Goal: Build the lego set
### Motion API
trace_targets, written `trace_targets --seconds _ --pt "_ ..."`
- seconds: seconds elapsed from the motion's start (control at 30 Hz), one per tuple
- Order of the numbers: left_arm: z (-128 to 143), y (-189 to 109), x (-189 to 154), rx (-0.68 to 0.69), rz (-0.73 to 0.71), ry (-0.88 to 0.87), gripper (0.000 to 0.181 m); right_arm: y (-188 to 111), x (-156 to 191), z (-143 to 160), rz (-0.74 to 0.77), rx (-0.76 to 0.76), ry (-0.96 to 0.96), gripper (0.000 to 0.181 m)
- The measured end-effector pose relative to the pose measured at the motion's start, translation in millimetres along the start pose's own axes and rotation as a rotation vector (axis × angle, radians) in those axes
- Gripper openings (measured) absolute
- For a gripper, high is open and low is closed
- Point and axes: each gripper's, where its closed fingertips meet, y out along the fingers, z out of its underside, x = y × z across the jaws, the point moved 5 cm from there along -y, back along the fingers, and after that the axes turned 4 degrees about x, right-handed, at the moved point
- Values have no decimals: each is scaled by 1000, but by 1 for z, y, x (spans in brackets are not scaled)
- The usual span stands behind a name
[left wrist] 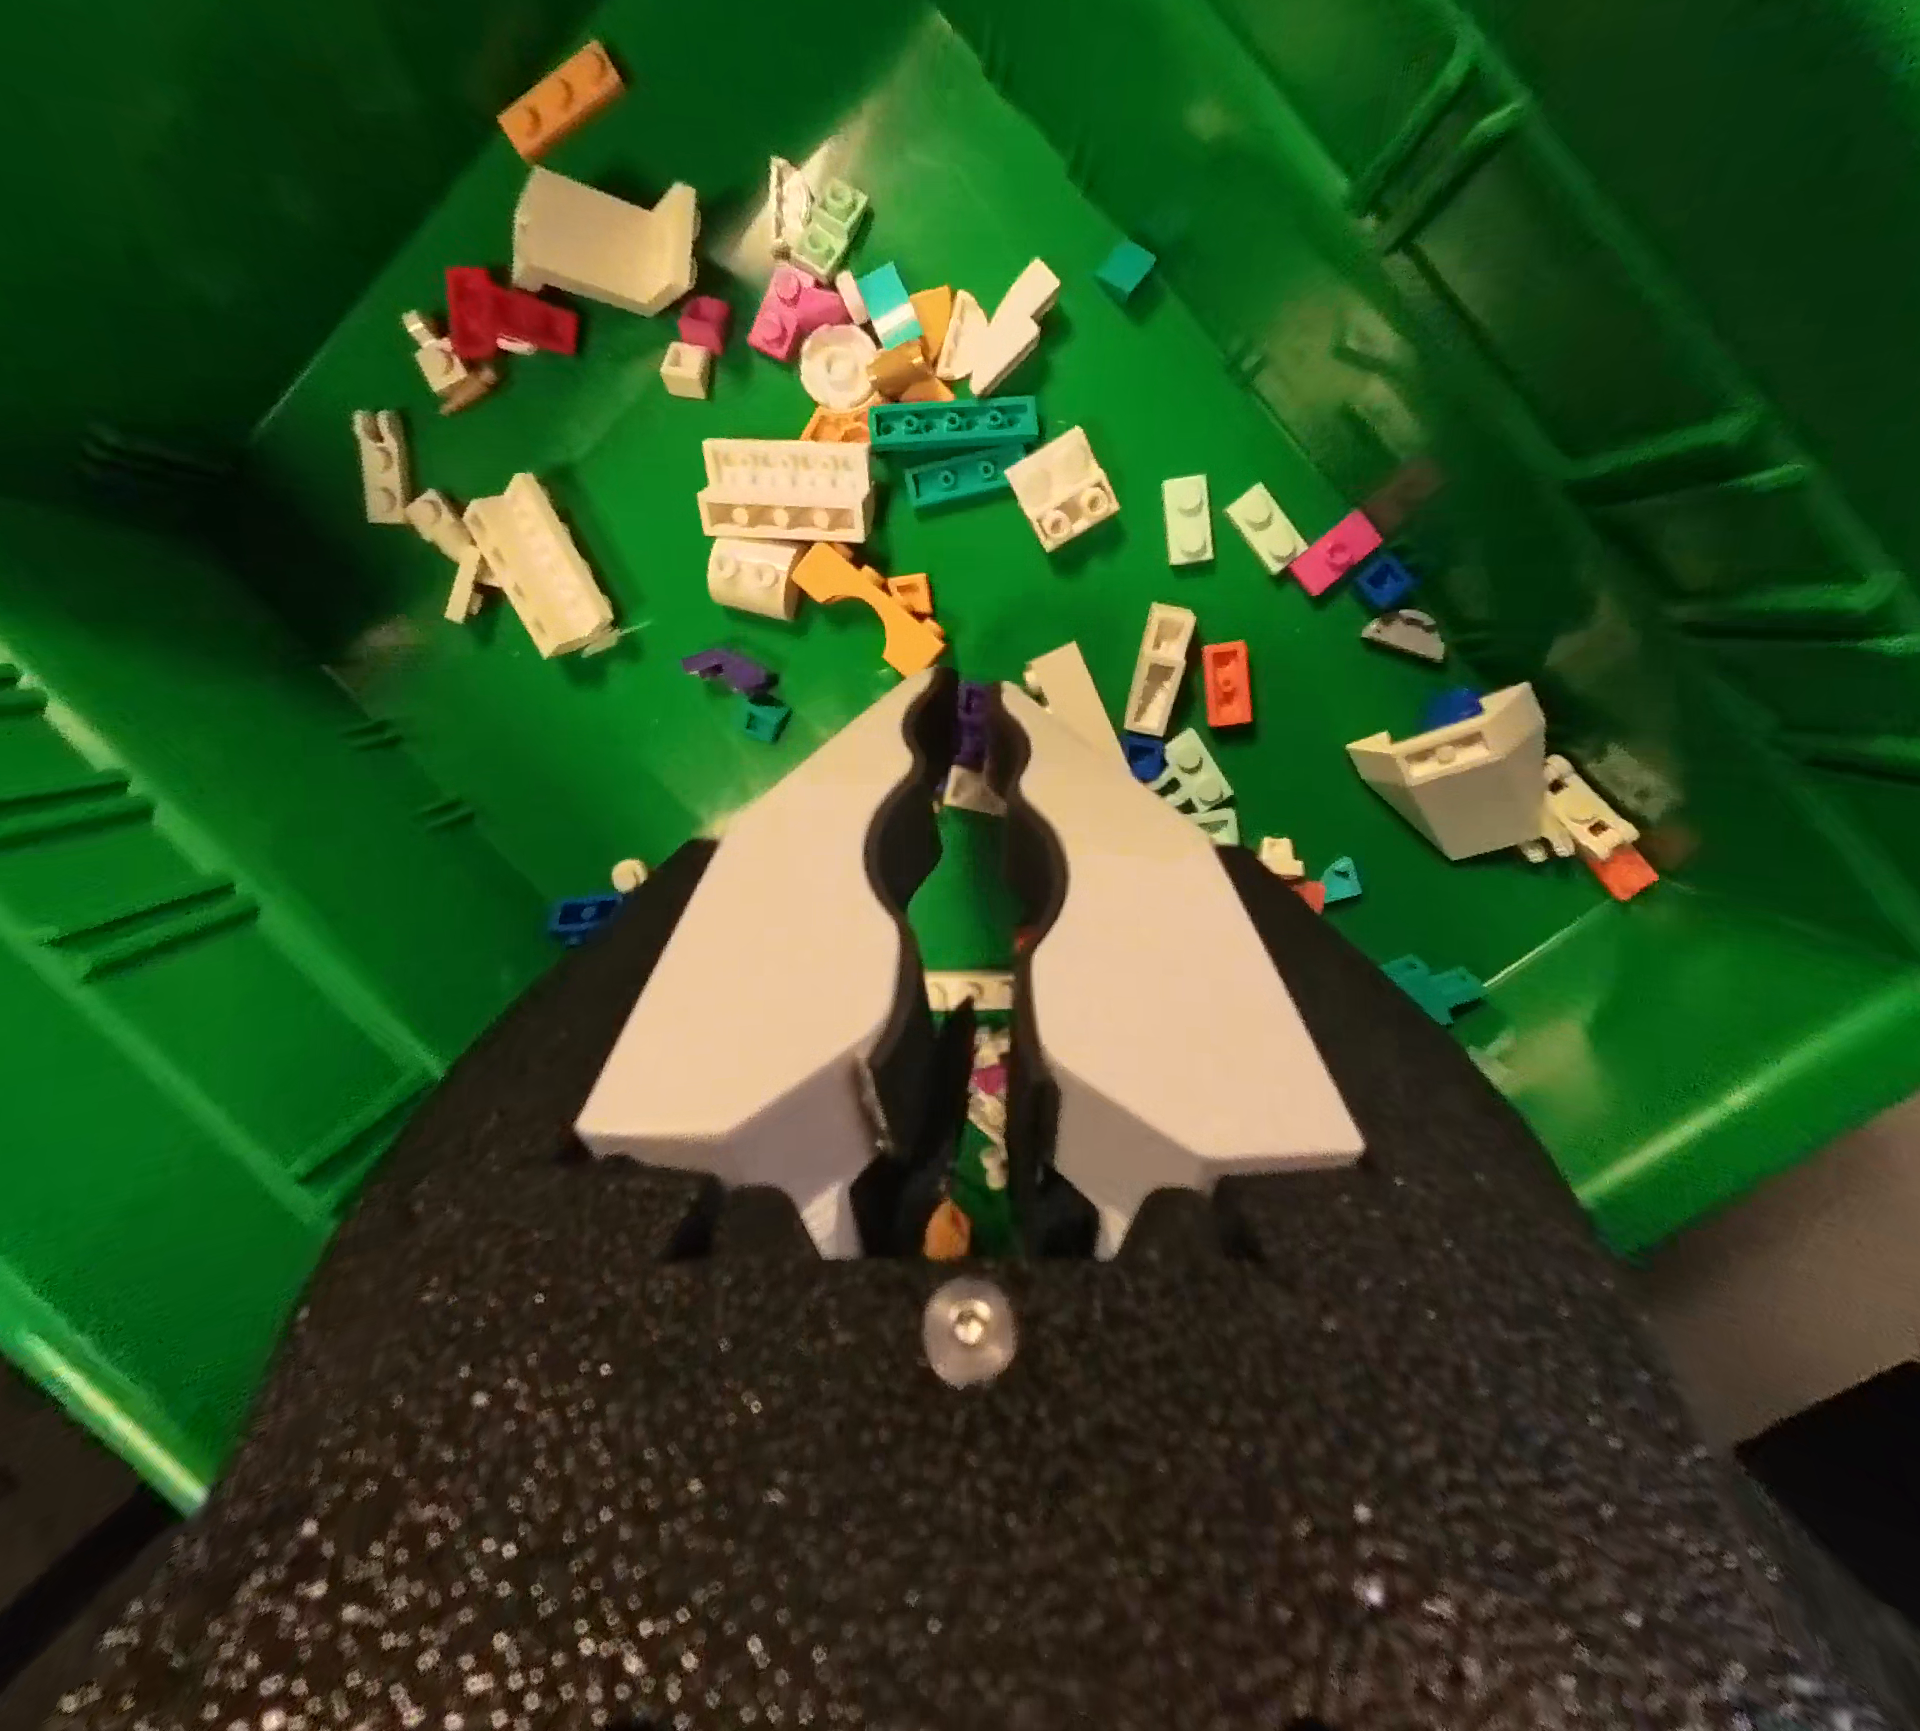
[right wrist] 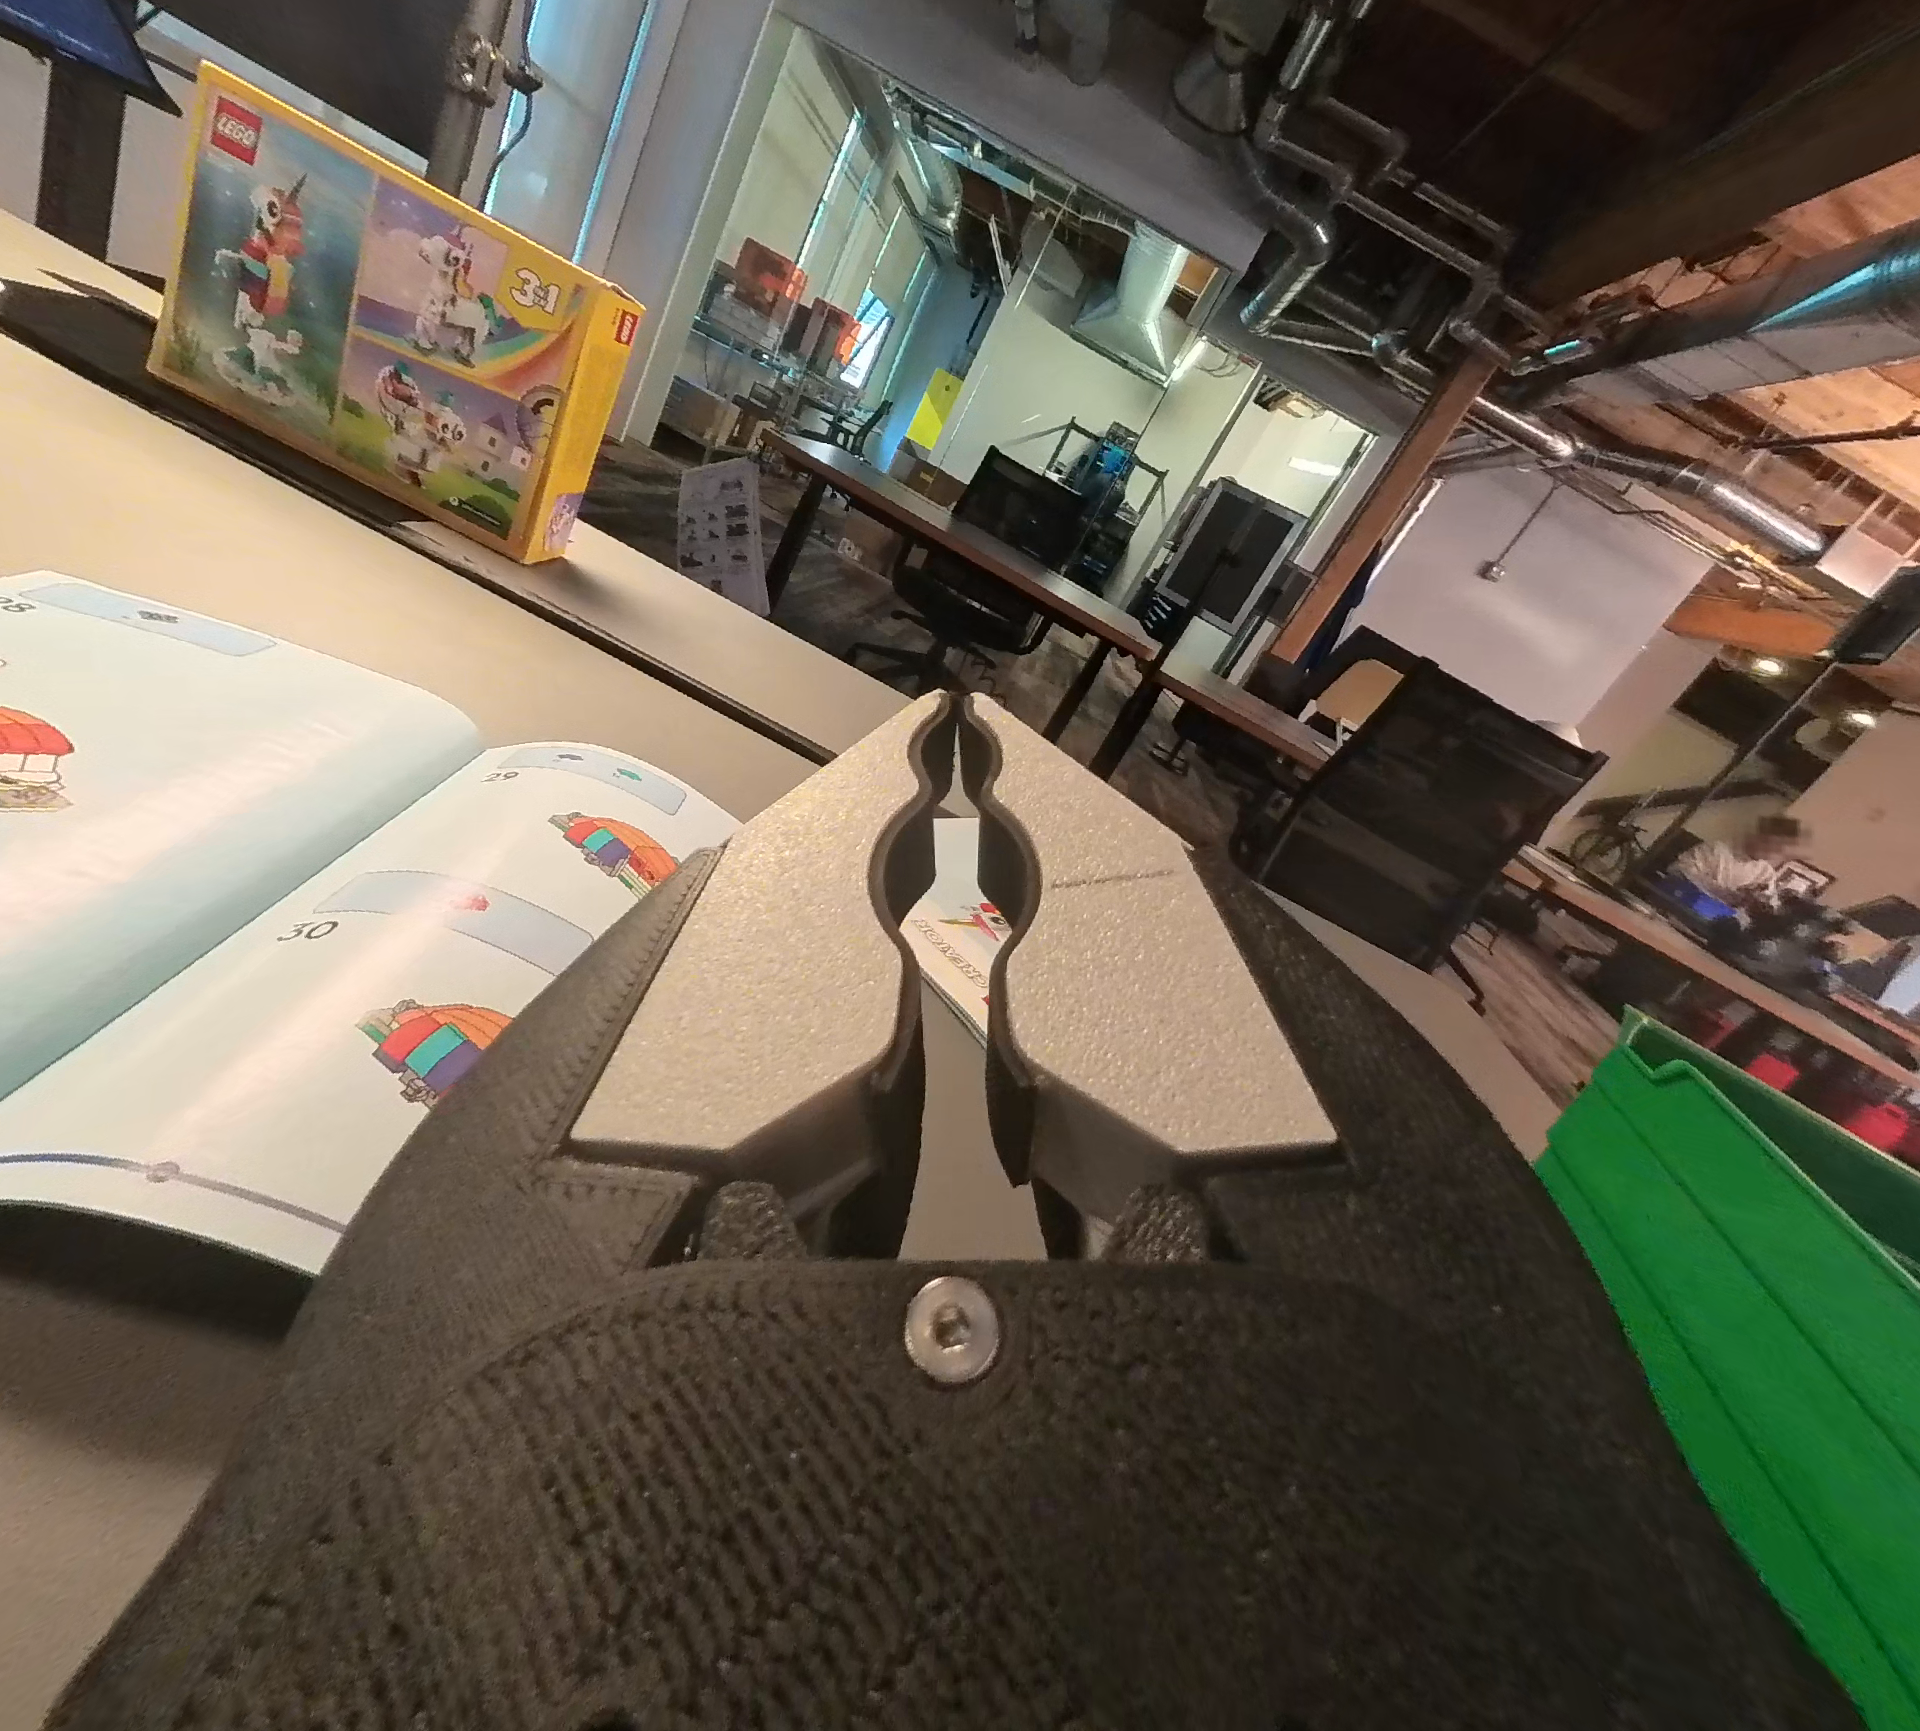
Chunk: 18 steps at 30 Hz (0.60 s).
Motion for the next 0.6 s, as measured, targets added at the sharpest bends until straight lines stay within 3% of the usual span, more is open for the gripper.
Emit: trace_targets --seconds 0.6 --pt "4 7 -3 76 23 32 9 1 1 1 -11 1 9 0"
